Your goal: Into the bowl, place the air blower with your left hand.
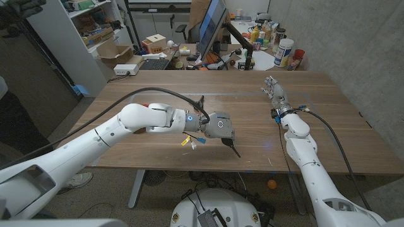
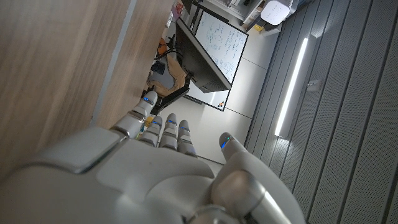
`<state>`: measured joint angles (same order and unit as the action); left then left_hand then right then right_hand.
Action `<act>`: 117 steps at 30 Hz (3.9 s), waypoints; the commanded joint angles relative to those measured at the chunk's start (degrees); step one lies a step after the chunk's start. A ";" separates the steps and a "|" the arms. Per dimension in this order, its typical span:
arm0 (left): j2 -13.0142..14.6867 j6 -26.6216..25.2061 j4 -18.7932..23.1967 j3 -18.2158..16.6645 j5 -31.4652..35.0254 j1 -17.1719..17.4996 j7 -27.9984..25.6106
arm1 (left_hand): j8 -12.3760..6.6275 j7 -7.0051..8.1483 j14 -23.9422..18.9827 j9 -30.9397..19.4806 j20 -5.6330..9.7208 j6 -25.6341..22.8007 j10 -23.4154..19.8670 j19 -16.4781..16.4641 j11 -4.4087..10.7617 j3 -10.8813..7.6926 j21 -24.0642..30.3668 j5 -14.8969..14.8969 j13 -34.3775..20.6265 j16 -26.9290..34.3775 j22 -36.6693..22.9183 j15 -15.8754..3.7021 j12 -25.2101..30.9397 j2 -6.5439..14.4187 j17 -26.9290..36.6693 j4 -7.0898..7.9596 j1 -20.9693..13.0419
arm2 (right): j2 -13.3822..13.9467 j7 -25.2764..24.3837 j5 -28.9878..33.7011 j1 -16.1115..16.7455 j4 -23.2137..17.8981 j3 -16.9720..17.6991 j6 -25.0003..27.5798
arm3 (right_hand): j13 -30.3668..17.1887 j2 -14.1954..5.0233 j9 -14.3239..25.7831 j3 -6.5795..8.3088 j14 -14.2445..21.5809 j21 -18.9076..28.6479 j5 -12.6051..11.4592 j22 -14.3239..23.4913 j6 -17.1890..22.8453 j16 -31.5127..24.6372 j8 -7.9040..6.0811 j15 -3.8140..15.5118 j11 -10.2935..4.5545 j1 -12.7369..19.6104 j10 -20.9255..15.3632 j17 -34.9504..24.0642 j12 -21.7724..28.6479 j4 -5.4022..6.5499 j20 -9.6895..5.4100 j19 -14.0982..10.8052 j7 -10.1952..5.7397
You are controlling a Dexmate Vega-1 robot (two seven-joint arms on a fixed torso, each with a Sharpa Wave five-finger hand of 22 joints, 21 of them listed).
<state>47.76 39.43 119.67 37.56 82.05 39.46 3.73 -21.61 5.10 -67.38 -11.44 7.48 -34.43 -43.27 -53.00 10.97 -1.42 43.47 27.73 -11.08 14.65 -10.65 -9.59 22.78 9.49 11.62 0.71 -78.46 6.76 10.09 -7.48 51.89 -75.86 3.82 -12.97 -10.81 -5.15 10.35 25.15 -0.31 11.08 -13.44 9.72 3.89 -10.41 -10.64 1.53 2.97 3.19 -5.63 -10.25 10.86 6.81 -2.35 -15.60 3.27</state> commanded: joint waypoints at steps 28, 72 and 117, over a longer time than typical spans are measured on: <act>2.66 -27.26 9.09 -13.96 -1.57 20.39 6.03 | 1.49 -4.08 -7.00 -0.14 2.25 -4.46 -1.56 -0.98 0.01 -0.58 1.21 -0.86 -0.24 1.58 -0.08 -3.67 -0.84 0.13 1.28 1.43 -0.13 | 0.93 2.34 1.08 -1.33 -2.05 -2.29 1.61 | -0.06 -1.36 0.25 0.25 0.76 0.35 -0.19 0.29 0.57 -0.41 -0.43 0.26 0.05 -0.27 -0.94 -0.17 0.48 0.22 -1.16 -0.33 -0.31; -2.86 -53.29 11.04 -16.38 11.29 29.00 13.02 | 2.67 -5.40 -8.15 -0.42 2.66 -5.40 -2.86 -1.19 -0.71 -1.02 1.78 -1.83 -0.32 1.98 -0.11 -3.69 -1.32 0.43 2.19 2.66 0.32 | 1.72 0.21 4.36 -6.63 2.07 -4.82 2.01 | -0.07 -1.44 0.24 0.60 1.47 0.50 -0.45 0.28 1.75 -0.42 -0.66 0.48 0.05 0.24 -1.80 -0.09 0.63 -0.24 -1.43 -1.04 -0.64; -9.52 -66.90 9.36 -21.31 15.84 31.62 22.85 | 4.00 -7.21 -9.51 -0.69 2.77 -7.47 -5.04 -1.38 -1.87 -2.10 2.43 -3.25 -0.50 3.08 -0.01 -3.71 -1.72 0.17 4.04 3.28 -0.23 | 1.60 1.38 4.42 -10.82 6.39 -6.29 0.55 | -0.07 -1.49 0.25 0.73 1.44 0.41 -0.57 0.28 1.78 -0.33 -0.51 0.54 -0.01 0.21 -1.84 -0.15 0.51 -0.22 -1.52 -1.03 -0.61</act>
<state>38.13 -27.08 129.84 17.48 98.40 71.91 23.84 -17.68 2.14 -73.27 -11.86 7.76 -37.38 -47.87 -53.93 8.78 -0.70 45.37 24.51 -11.30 17.42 -10.68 -9.91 21.12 9.51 15.33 1.45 -78.15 8.07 11.28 -2.83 40.65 -68.63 -2.66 -12.50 -10.78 -5.15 10.54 25.40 0.93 11.08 -13.77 9.72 5.33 -10.41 -11.09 1.74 3.07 3.19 -6.96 -10.26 11.31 6.56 -2.36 -16.23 2.66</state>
